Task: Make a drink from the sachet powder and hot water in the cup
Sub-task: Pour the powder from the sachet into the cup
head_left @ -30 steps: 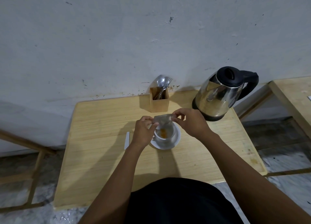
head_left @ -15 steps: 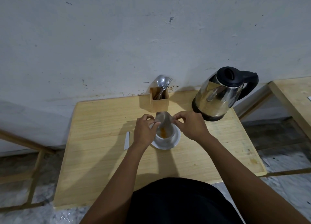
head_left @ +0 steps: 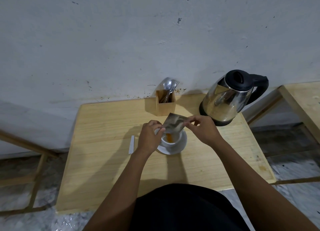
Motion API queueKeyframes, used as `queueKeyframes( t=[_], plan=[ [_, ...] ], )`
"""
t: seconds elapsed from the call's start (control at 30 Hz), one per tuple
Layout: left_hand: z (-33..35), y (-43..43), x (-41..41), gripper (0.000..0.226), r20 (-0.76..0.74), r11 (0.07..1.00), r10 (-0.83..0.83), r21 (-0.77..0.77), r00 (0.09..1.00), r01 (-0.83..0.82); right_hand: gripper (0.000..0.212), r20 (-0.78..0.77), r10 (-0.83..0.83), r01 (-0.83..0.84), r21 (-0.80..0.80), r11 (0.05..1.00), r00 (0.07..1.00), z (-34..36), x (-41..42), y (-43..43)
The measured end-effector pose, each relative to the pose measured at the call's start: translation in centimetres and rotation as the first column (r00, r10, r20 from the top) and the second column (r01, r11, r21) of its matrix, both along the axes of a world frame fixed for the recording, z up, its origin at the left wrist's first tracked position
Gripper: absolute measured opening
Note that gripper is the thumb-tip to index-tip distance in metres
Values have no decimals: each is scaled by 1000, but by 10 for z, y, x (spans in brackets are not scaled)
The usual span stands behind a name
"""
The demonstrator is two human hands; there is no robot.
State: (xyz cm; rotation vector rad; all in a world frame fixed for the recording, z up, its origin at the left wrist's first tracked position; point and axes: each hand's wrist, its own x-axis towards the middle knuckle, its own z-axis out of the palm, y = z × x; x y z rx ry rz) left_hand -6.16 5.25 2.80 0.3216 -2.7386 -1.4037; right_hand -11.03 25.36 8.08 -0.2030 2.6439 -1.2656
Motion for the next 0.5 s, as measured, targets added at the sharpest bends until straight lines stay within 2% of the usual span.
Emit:
queueKeyframes(
  t=[0.13,0.2,0.27,0.5],
  plan=[
    [3,3,-1,21,-22,998,18,-52,1000,-19,5,-97,-39,52,141,989,995,5,3,0],
    [5,4,-3,22,-33,995,22,-95,999,-25,4,-101,-1,18,166,986,995,6,5,-4],
    [5,3,-4,22,-36,994,25,-107,999,-29,7,-137,-39,63,178,982,990,6,5,-5],
    [6,3,-3,23,-49,989,1,-145,999,-8,12,-72,-26,40,199,979,997,3,2,-2]
  ],
)
